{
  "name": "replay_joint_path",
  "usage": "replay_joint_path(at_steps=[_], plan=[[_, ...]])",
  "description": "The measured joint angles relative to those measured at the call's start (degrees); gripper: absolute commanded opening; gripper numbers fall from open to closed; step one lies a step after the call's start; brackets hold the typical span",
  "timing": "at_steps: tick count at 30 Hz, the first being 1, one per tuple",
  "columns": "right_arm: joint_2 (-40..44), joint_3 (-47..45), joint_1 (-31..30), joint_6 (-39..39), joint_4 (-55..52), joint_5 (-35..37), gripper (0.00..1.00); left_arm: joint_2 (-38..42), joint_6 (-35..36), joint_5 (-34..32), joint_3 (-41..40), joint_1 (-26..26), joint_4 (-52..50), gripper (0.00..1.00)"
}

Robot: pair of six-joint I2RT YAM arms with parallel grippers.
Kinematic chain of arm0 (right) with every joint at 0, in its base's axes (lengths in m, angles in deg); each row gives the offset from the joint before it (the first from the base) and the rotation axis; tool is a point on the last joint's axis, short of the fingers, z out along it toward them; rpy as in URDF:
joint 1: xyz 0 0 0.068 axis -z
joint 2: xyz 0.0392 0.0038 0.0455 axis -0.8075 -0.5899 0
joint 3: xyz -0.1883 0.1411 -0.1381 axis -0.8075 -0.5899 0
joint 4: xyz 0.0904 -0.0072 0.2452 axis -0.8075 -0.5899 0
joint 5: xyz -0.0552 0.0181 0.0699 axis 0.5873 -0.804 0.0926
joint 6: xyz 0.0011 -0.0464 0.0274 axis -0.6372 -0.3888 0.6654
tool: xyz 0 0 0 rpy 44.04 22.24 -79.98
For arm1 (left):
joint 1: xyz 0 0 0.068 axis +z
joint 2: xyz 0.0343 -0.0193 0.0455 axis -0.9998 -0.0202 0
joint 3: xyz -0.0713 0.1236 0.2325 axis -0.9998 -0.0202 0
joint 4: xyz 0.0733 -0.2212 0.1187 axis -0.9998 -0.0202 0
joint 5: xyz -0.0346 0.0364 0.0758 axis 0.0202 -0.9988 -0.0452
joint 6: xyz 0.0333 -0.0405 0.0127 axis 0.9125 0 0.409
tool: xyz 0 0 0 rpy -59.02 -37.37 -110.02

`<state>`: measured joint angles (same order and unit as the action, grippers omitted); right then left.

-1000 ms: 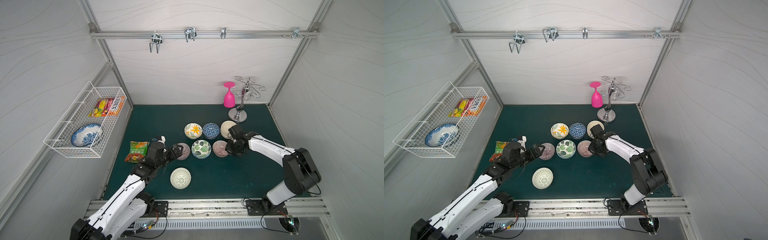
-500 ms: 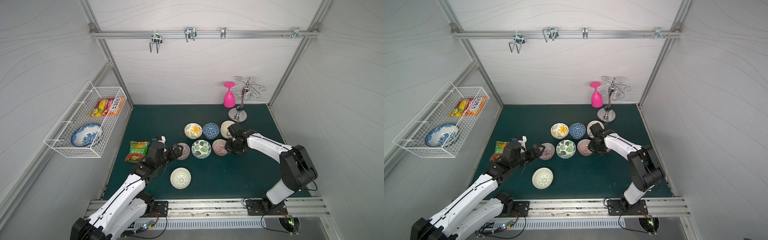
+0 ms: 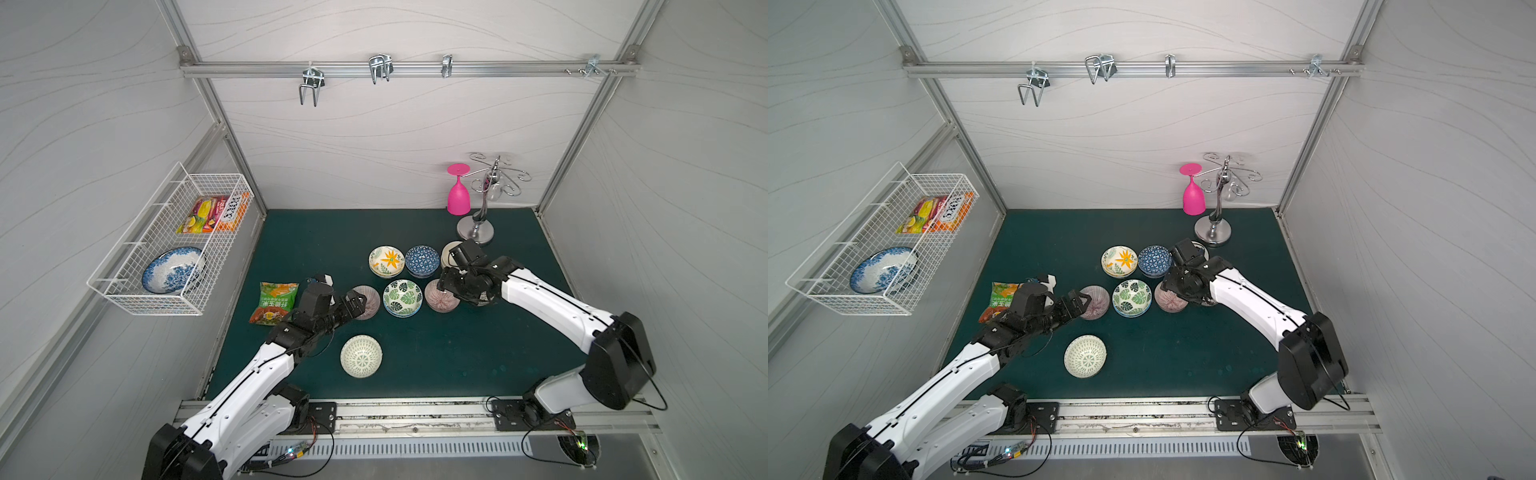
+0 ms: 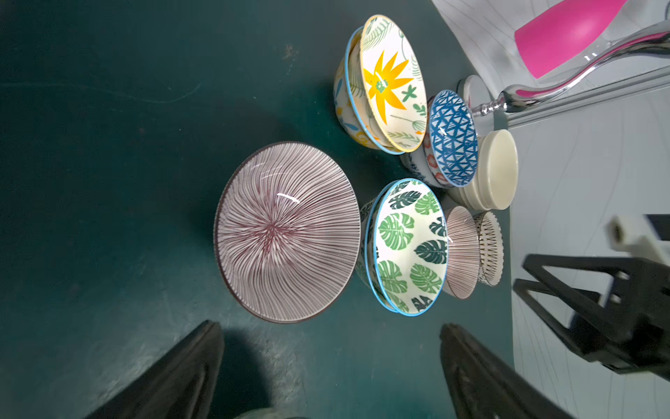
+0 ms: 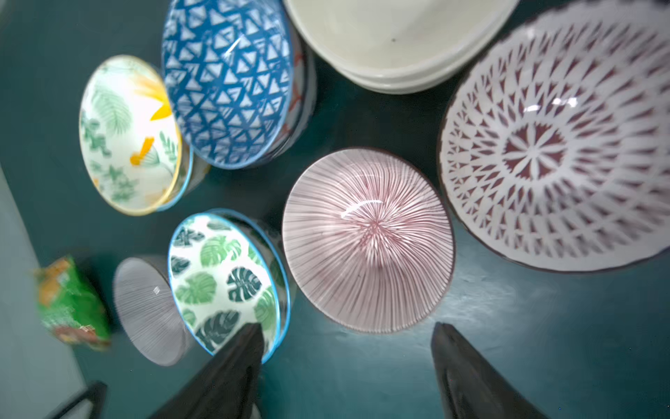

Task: Stack the bowls
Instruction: Adjust the bowl at the center of the board, then pick up the bowl from the center of the board.

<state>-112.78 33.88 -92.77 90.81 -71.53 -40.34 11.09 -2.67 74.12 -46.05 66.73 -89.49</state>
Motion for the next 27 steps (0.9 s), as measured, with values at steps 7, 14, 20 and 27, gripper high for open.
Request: replay_joint_path(at_steps=[7,14,20,27], plan=[[17.14,-7.13,-1.46,0.55,1.68,9.01,0.99,-3.82,-0.98,-2.23,2.82,0.00,-4.09,0.87],[19.61,-12.85,0.31,-0.02,4.98,9.57,0.99,-12.24,-1.95,-4.68,6.47,0.33,-6.71,0.62],[19.45,-12.90,0.44,-0.28,6.29,9.42,0.99,-17.20,-2.62,-6.32,10.12,0.70,-9.60,0.56],[19.34,-12.90,0.44,-0.31,7.91,9.38,0.99,-20.65,-2.97,-7.72,10.86,0.74,-10.75,0.52]])
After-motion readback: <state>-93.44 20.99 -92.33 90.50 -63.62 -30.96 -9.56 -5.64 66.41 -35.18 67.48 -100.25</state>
